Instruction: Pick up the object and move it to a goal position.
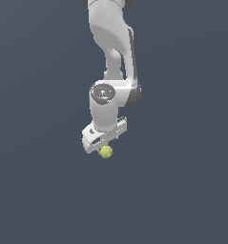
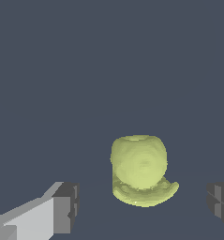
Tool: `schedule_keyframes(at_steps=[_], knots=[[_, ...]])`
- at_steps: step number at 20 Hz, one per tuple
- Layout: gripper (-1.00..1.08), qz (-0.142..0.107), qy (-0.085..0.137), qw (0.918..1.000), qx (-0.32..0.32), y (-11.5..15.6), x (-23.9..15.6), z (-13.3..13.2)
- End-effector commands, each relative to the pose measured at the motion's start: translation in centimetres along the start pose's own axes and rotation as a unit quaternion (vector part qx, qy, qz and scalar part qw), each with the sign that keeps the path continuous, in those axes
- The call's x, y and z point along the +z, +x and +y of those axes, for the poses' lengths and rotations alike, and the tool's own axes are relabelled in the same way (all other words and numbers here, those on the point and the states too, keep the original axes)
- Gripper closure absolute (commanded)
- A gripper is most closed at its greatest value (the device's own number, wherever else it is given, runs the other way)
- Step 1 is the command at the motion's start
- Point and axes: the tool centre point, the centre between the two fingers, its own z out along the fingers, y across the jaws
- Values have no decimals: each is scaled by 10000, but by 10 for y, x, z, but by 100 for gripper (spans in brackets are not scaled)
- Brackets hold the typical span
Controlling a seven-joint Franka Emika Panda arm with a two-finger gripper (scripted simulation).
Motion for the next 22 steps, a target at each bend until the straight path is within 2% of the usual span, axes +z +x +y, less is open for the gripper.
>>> schedule_keyframes(at_steps=[1,14,22], knots=[[-92,-11,3,9999,-165,-2,5,4],[-92,-30,11,9993,-376,-6,16,11],[-92,-29,10,9992,-395,-7,54,10]])
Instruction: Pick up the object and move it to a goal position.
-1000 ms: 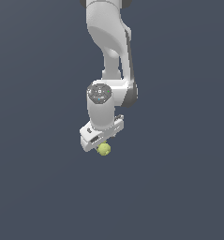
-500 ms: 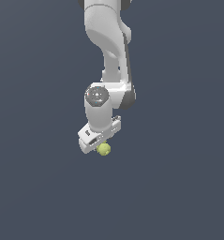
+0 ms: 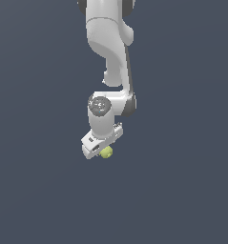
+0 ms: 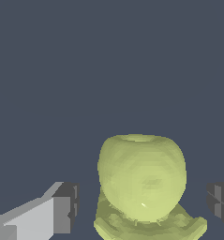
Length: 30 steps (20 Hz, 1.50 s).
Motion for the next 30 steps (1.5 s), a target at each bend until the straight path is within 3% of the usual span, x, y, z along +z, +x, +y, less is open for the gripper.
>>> schedule_keyframes(at_steps=[1,6,7,21,30], knots=[[-92,1,-1,10000,-4,0,11,0],[-92,1,-1,10000,-7,1,17,1],[108,1,-1,10000,-7,1,17,1],[108,3,-3,10000,-8,6,13,-4],[108,3,-3,10000,-8,55,-16,-49]])
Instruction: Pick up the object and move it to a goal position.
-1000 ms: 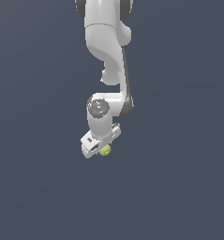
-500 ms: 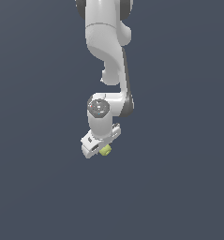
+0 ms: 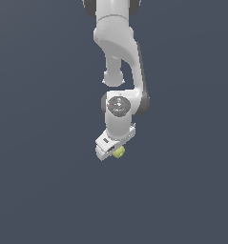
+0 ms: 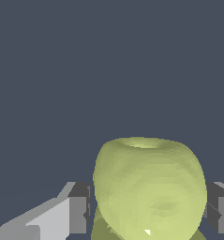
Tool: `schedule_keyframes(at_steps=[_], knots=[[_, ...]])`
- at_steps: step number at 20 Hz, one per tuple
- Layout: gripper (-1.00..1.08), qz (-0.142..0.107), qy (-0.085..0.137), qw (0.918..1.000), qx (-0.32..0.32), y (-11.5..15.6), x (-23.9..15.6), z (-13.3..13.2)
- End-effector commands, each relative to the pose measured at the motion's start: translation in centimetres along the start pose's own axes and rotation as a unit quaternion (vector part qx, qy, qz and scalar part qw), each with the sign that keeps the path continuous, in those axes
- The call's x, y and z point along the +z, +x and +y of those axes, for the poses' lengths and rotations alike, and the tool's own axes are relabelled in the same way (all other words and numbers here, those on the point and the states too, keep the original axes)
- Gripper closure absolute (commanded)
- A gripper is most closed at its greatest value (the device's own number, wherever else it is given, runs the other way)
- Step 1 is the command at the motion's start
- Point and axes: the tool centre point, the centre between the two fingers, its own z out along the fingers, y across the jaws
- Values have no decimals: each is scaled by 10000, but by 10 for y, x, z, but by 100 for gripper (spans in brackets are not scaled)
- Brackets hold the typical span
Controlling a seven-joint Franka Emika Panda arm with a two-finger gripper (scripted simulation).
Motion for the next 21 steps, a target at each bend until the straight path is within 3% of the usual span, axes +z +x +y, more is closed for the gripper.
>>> schedule_keyframes(at_steps=[1,11,21], knots=[[108,4,-1,10000,-8,20,-12,-18],[108,2,0,10000,-6,95,-56,-83],[108,2,0,10000,-6,118,-68,-99]])
